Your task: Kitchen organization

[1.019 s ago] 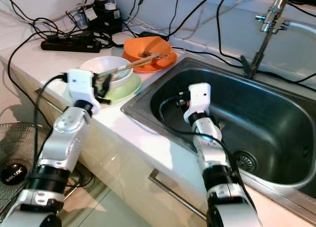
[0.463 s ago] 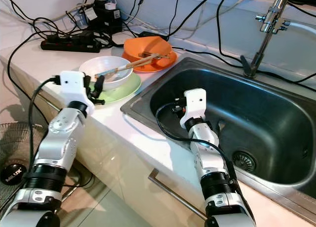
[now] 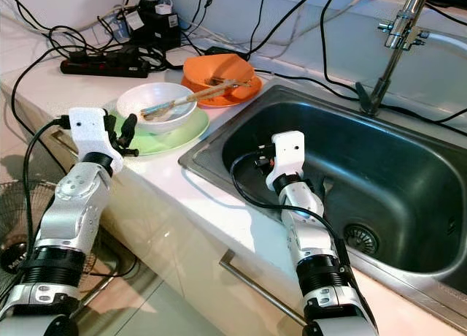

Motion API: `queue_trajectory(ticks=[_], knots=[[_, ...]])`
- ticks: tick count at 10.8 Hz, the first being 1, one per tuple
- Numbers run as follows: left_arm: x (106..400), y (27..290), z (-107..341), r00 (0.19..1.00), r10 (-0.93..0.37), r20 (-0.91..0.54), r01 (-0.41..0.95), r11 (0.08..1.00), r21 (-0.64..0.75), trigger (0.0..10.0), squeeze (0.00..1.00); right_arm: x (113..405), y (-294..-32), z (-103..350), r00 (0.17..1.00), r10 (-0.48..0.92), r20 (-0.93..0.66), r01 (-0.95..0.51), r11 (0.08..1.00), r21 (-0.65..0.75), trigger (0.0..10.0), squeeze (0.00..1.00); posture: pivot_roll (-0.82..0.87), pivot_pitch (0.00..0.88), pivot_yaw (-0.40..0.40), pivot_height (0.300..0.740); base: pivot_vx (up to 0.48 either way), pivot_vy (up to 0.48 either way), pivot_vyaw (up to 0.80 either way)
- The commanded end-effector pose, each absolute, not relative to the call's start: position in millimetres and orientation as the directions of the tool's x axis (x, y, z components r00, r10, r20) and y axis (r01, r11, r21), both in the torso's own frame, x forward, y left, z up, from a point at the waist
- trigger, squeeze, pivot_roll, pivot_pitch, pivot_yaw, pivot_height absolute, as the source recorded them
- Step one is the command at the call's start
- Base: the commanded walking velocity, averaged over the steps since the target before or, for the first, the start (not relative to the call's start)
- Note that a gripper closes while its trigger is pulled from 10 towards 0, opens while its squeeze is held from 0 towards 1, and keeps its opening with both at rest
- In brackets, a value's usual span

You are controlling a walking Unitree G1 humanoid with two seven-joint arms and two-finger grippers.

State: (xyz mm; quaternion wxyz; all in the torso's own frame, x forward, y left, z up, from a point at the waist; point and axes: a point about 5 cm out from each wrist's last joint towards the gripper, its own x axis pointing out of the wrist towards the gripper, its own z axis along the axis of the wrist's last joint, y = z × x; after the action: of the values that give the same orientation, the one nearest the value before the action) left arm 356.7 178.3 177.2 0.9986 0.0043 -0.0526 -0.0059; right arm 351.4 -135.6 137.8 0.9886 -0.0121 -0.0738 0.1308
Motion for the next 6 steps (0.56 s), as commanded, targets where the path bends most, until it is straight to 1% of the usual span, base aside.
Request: queue_trajectory(ticks=[1,2,3,5,6], knots=[[356,175,187,0.989,-0.038,0.146,0.033,0.999,0.038,10.0,0.00,350,-136,141,0.954,0.257,0.153,-0.255,0.966,-0.035,10.0,0.00,0.18,0.000,-0.001,0.740,0.000,0.000,0.00],[357,163,197,0.978,-0.086,0.188,0.080,0.996,0.039,10.0,0.00,351,-135,141,0.955,0.256,0.152,-0.253,0.967,-0.034,10.0,0.00,0.18,0.000,0.000,0.740,0.000,0.000,0.00],[359,156,200,0.975,-0.109,0.195,0.101,0.994,0.047,10.0,0.00,351,-135,141,0.955,0.254,0.152,-0.251,0.967,-0.033,10.0,0.00,0.18,0.000,0.002,0.740,0.000,0.000,0.00],[364,150,202,0.973,-0.124,0.195,0.116,0.992,0.050,10.0,0.00,350,-137,140,0.957,0.246,0.153,-0.245,0.969,-0.031,10.0,0.00,0.17,0.000,0.009,0.740,0.000,0.000,0.00],[366,150,198,0.977,-0.128,0.171,0.120,0.991,0.053,10.0,0.00,350,-138,140,0.958,0.244,0.151,-0.242,0.970,-0.032,10.0,0.00,0.17,0.000,0.009,0.740,0.000,0.000,0.00]])
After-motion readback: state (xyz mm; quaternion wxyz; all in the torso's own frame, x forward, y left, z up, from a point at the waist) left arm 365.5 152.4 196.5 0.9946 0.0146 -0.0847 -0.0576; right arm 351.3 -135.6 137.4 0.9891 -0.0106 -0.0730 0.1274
